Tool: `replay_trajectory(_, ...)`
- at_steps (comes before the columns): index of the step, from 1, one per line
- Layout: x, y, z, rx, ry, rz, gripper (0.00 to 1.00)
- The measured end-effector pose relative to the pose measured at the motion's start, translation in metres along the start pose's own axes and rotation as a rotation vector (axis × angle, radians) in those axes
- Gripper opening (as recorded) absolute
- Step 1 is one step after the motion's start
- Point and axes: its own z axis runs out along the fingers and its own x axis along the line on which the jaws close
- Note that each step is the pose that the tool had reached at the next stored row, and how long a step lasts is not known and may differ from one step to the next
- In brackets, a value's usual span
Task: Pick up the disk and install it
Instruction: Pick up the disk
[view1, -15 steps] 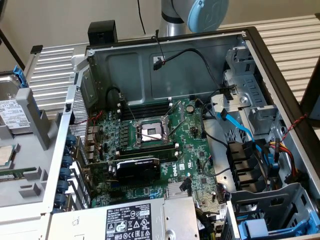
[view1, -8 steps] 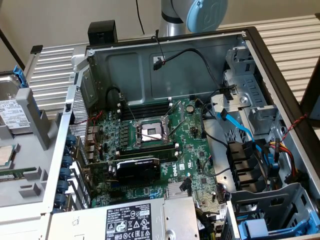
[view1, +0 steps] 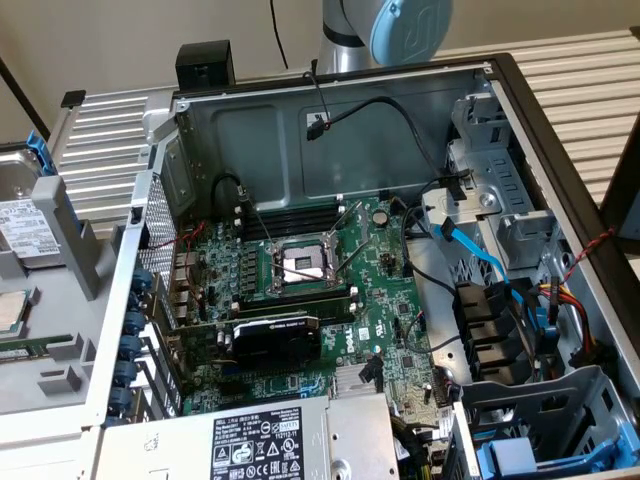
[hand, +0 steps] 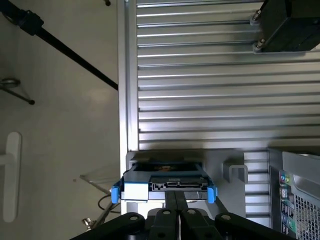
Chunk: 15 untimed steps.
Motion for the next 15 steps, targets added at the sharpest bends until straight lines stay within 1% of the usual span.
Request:
replay_trajectory(14,0.0000,0.0000,0.0000,0.0000,0.0000,0.000,0.11)
replay_trajectory(15,0.0003,0.0007,0.0001,0.0011,-0.0002,0.000,0.11)
